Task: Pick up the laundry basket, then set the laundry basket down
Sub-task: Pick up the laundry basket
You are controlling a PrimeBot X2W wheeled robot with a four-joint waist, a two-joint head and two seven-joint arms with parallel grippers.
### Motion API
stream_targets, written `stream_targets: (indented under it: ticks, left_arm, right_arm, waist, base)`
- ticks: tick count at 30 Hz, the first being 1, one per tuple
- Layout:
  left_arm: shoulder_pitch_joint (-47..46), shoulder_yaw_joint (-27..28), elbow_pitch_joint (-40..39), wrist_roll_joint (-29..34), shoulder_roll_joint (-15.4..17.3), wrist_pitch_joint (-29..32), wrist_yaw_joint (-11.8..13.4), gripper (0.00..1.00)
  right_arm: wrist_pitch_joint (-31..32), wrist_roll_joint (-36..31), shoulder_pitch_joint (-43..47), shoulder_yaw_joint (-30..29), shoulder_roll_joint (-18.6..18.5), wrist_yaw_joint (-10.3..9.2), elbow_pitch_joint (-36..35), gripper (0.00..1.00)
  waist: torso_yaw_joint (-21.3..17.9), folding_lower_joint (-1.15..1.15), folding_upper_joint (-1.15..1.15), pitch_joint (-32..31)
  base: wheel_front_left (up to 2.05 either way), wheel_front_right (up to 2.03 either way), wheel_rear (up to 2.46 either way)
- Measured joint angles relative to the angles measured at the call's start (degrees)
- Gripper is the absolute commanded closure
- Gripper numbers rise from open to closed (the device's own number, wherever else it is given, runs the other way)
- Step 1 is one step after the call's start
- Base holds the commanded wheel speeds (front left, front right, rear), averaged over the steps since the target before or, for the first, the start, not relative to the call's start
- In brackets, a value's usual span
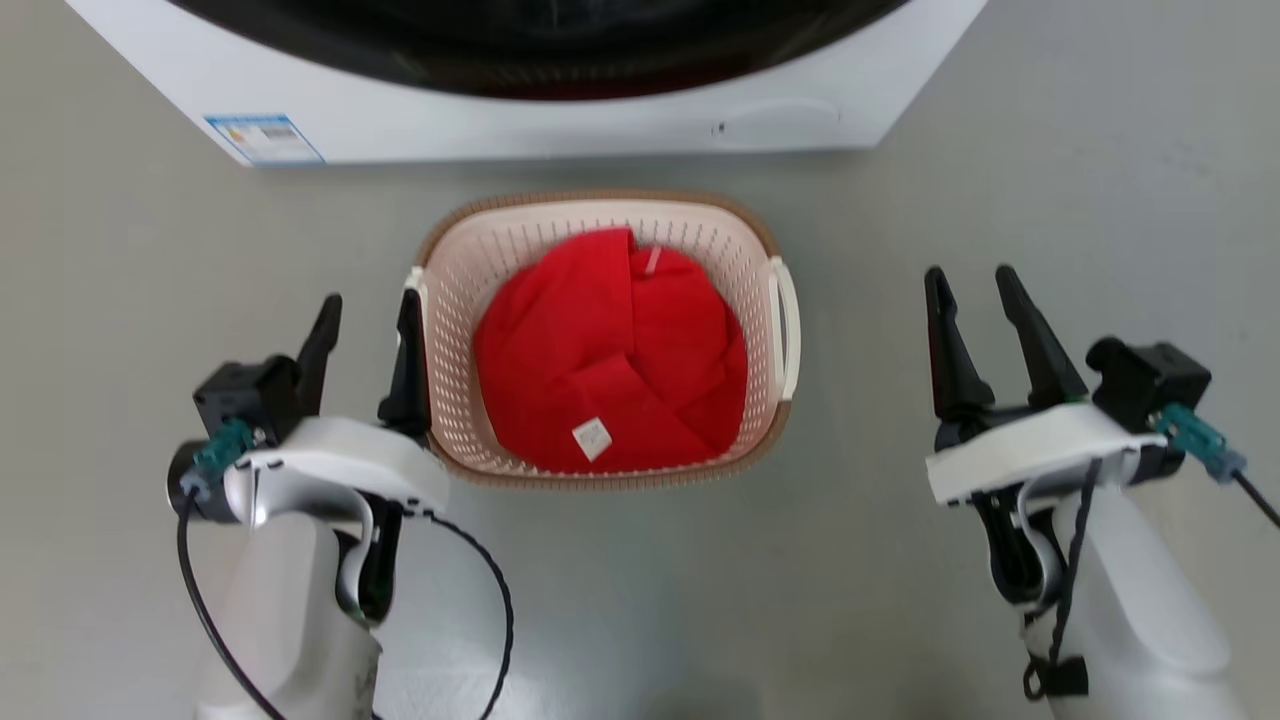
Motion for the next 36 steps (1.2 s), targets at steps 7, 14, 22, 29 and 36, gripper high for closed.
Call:
stream_targets:
  ticks: [7, 14, 22, 29, 36]
  left_arm:
    - [-5.4, 1.6, 4.0, 0.9, -0.1, 0.0, -1.1, 0.00]
    - [-10.4, 2.5, 9.9, 1.7, 0.3, 0.0, -1.7, 0.00]
    - [-16.4, 3.3, 18.2, 3.1, 1.3, 0.0, -2.2, 0.00]
    - [-21.3, 4.2, 24.6, 3.0, 2.0, 0.0, -2.2, 0.00]
    - [-25.3, 3.7, 29.2, 3.1, 2.1, 0.0, -2.8, 0.00]
  right_arm:
    - [0.0, 0.3, -5.4, 2.0, 0.0, 0.00, 3.3, 0.00]
    - [0.0, 1.6, -10.6, 3.6, 0.2, 0.00, 8.7, 0.00]
    - [0.0, 2.6, -15.8, 5.7, 0.2, 0.01, 16.1, 0.00]
    - [-0.1, 4.9, -20.6, 9.0, 0.2, 0.01, 21.9, 0.00]
    - [-0.1, 7.2, -25.4, 13.6, 0.2, 0.01, 29.0, 0.00]
  waist:
    - [-0.3, 0.00, 0.00, 5.6]
    - [-0.2, 0.00, 0.00, 10.0]
    - [0.0, 0.00, 0.00, 13.8]
    - [0.4, 0.00, 0.00, 16.8]
    - [0.9, 0.00, 0.00, 19.8]
  base:
    - [0.00, 0.00, 0.00]
    - [0.00, 0.00, 0.00]
    - [0.00, 0.00, 0.00]
    - [0.00, 0.00, 0.00]
    - [0.00, 0.00, 0.00]
